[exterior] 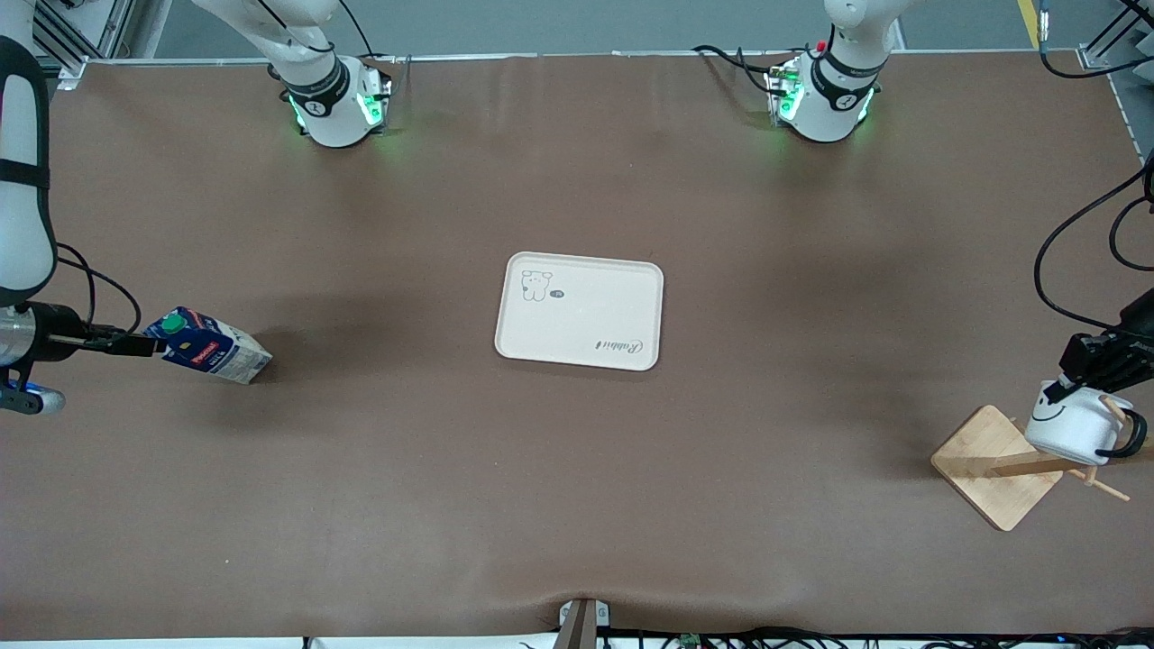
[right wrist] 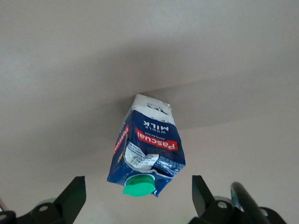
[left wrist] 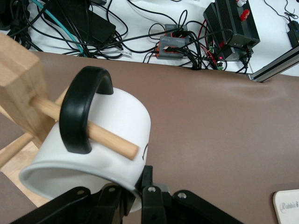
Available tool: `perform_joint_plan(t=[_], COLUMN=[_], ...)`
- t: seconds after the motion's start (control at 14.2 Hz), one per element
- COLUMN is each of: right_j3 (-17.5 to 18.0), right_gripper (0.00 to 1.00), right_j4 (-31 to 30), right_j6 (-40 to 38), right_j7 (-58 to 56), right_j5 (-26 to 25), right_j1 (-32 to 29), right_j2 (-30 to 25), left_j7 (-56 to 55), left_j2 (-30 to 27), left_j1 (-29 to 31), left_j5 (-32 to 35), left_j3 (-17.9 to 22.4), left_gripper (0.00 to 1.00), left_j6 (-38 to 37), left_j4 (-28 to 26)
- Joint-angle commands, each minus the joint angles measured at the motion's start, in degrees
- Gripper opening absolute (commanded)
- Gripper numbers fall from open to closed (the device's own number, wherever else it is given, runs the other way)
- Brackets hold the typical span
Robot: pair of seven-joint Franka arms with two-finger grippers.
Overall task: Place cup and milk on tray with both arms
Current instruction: 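Grasp the milk carton with the right gripper while the left gripper grasps the mug, then lift the mug off the stand with the left gripper toward the tray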
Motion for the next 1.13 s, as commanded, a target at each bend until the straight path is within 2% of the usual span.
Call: perform_joint_plan(t=[0.0,0.14,0.42,0.49,0.57,0.64,0.71,0.85,0.92,1.06], right_j3=[0.66,0.66,0.74,0.74,0.74,0.74,0.74,0.74,0.74,0.92], right_gripper=[1.0,1.0,1.0,0.95,0.87,0.85,0.77,0.15,0.0,0.0], right_j4=[-2.17,-3.4,-8.83,-9.98,-11.04,-11.05,-11.05,-11.05,-11.05,-9.83], right_j6=[-0.12,0.58,6.12,6.12,6.12,6.21,6.47,5.87,4.21,0.77], right_j7=[2.68,2.77,2.85,3.03,3.03,3.03,3.03,2.86,2.24,1.98], right_j5=[1.0,1.09,1.35,2.31,3.89,5.3,6.09,6.1,6.1,6.19], right_j1=[-0.64,-0.99,-2.49,-2.66,-2.92,-3.01,-3.01,-3.1,-3.19,-2.93], right_j2=[-0.64,-0.55,-0.72,-0.9,-0.9,-0.9,-0.9,-0.9,-0.81,-0.81], left_j7=[-5.86,-13.58,-29.05,-34.57,-40.81,-47.22,-53.72,-66.3,-72.01,-82.21], left_j2=[-5.89,-8.53,-10.83,-10.74,-10.39,-9.69,-8.38,-4.35,-1.71,3.12], left_j1=[-0.31,-0.4,-0.31,-0.31,-0.48,-0.49,-0.66,-3.11,-6.17,-13.28], left_j5=[4.44,8.04,12.88,15.24,17.79,20.51,23.67,31.84,36.49,41.88], left_j3=[-0.23,-0.67,-6.37,-8.73,-11.46,-14.7,-17.69,-22.27,-22.9,-22.91], left_gripper=[0.0,0.0,0.0,0.0,0.0,0.0,0.0,0.0,0.0,0.0], left_j6=[-3.52,-6.69,-10.04,-10.04,-10.04,-10.04,-10.04,-10.04,-10.04,-10.04], left_j4=[-3.3,-3.21,-2.77,-2.25,-1.29,-0.15,0.82,2.93,4.42,7.06])
